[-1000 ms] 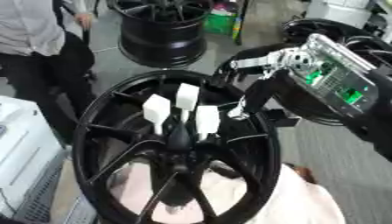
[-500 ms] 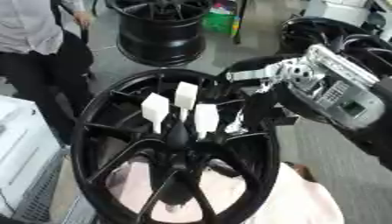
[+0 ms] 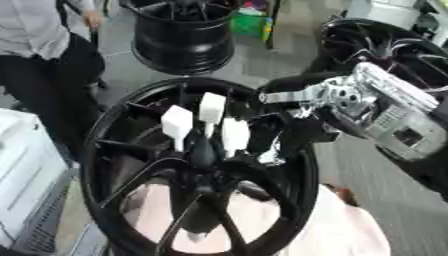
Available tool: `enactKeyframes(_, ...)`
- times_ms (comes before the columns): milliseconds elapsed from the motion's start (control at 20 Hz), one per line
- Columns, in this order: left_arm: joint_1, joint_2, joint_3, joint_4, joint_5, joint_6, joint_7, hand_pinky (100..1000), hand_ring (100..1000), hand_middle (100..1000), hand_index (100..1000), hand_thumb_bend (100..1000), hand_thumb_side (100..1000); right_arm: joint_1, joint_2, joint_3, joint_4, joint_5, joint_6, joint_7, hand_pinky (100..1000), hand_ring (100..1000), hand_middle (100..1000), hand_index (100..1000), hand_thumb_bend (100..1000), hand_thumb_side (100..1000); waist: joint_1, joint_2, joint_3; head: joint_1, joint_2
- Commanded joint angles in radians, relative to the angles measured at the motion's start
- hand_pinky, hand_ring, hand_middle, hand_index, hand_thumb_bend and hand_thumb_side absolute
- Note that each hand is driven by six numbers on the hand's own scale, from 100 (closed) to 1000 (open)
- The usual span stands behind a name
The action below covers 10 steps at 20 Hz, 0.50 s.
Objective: Pull the pin out of the wheel hub.
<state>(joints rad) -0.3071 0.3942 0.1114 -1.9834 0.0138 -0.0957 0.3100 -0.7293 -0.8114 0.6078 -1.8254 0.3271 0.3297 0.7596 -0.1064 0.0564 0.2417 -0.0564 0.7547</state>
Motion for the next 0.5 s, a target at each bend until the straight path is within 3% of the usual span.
enactKeyframes(50,-0.007,0.01,0.005,-0.017,0.004,0.001,0.0,801,884,627,839,197,594,-0.017,-0.014,-0.025,-0.013,0.022,-0.001,-0.017,873,880,833,890,429,313,0.006,-0.008,0.001,-0.003,0.003)
enactKeyframes(500,-0.013,0.015,0.015,-0.017,0.0,0.0,0.009,801,882,628,839,200,589,-0.03,-0.008,-0.039,0.014,0.072,-0.027,-0.078,877,883,842,891,447,281,0.006,-0.003,0.003,-0.012,-0.01)
